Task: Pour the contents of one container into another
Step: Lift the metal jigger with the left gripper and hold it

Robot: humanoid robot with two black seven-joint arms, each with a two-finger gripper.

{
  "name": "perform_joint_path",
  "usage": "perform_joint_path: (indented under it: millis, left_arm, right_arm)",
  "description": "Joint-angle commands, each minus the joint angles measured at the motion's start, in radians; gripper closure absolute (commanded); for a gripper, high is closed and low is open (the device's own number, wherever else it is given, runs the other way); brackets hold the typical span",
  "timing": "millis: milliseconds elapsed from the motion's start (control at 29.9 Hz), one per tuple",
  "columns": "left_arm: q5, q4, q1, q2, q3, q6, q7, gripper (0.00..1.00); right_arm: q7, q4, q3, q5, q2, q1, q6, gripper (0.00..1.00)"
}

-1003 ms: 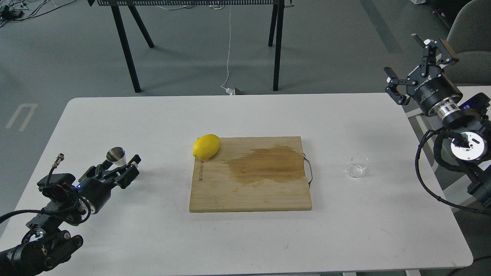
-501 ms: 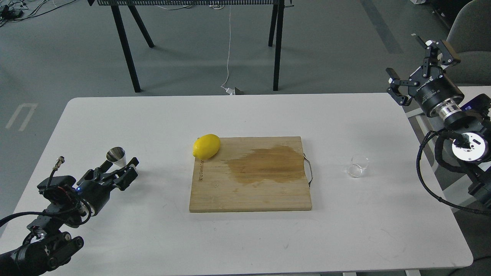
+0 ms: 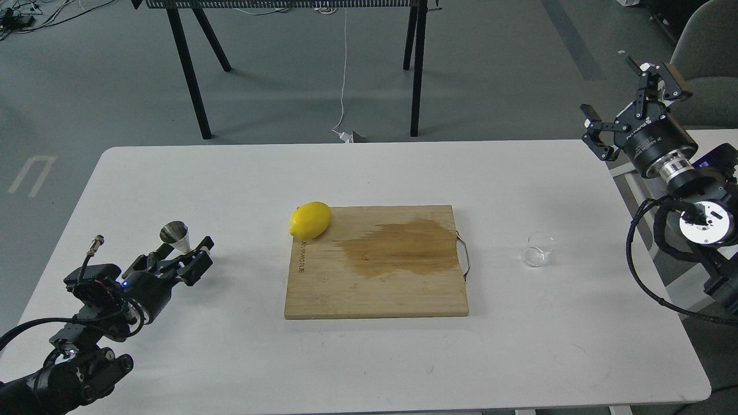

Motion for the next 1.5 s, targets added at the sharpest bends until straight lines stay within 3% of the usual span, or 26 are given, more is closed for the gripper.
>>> perform_joint_path:
  millis: [0, 234, 802, 1471]
  left_arm:
    - [0.0, 0.009, -0.004, -0.004, 0.0, 0.0, 0.0, 0.02]
    - [0.008, 0.011, -0.002, -0.007, 0.002, 0.0, 0.0, 0.07]
    - [0.008, 0.073, -0.005, -0.021, 0.023, 0.0, 0.0, 0.36]
    - [0.002, 0.1, -0.028, -0.027, 0.031, 0.0, 0.0, 0.56]
  right_arm:
    - [0.001, 0.001, 0.0, 0.001, 0.0, -0.003, 0.0, 0.01]
    - [0.001, -0.001, 0.0, 0.0, 0.0, -0.008, 0.0, 0.01]
    - [0.003, 0.001, 0.001, 0.001, 0.0, -0.011, 0.0, 0.01]
    - [0.003, -0.001, 0.001, 0.001, 0.0, -0.013, 0.0, 0.01]
